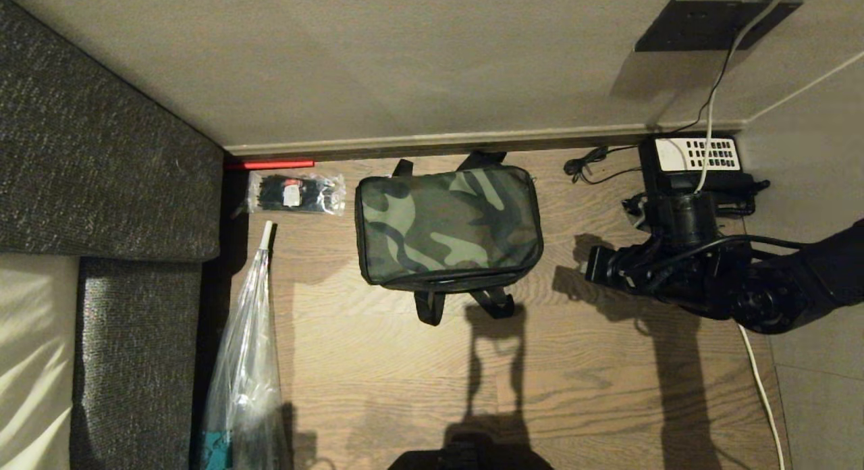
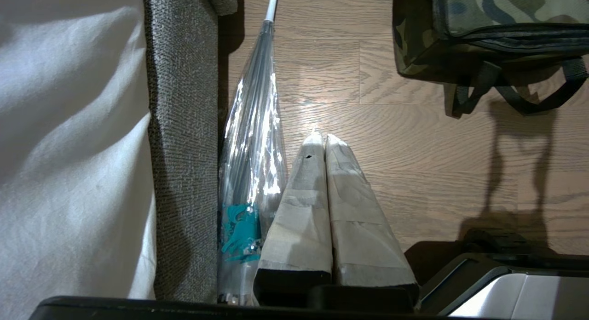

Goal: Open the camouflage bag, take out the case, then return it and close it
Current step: Open the top of the storage box

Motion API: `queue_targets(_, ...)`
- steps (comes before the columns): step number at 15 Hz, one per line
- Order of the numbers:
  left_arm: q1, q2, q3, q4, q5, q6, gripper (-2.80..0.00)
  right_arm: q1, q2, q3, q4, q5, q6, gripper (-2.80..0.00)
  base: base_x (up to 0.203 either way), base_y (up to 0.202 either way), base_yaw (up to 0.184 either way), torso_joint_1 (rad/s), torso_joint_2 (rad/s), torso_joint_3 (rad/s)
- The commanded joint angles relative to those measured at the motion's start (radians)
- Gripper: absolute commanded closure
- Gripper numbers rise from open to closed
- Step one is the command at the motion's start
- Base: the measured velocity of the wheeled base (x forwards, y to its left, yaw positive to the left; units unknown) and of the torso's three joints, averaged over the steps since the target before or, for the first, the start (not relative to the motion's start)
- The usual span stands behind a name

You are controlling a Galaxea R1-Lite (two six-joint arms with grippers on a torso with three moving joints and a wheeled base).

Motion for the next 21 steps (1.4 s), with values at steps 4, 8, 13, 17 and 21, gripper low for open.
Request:
queue_targets(4, 0.000, -0.002, 0.000, 0.000, 0.000, 0.000, 0.00, 0.059, 0.024, -0.023, -0.047, 0.081, 0.042, -2.80, 0.000, 0.000, 0.000, 0.000, 0.00, 0.000)
queue_targets(8, 0.000, -0.002, 0.000, 0.000, 0.000, 0.000, 0.00, 0.103, 0.055, -0.051, -0.136, 0.086, 0.201, -2.80, 0.000, 0.000, 0.000, 0.000, 0.00, 0.000)
queue_targets(13, 0.000, -0.002, 0.000, 0.000, 0.000, 0.000, 0.00, 0.109, 0.123, -0.077, -0.218, 0.084, 0.218, -2.80, 0.000, 0.000, 0.000, 0.000, 0.00, 0.000)
queue_targets(17, 0.000, -0.002, 0.001, 0.000, 0.000, 0.000, 0.00, 0.116, 0.145, -0.134, -0.221, 0.085, 0.346, -2.80, 0.000, 0.000, 0.000, 0.000, 0.00, 0.000)
queue_targets(21, 0.000, -0.002, 0.000, 0.000, 0.000, 0.000, 0.00, 0.142, 0.144, -0.147, -0.258, 0.084, 0.450, -2.80, 0.000, 0.000, 0.000, 0.000, 0.00, 0.000)
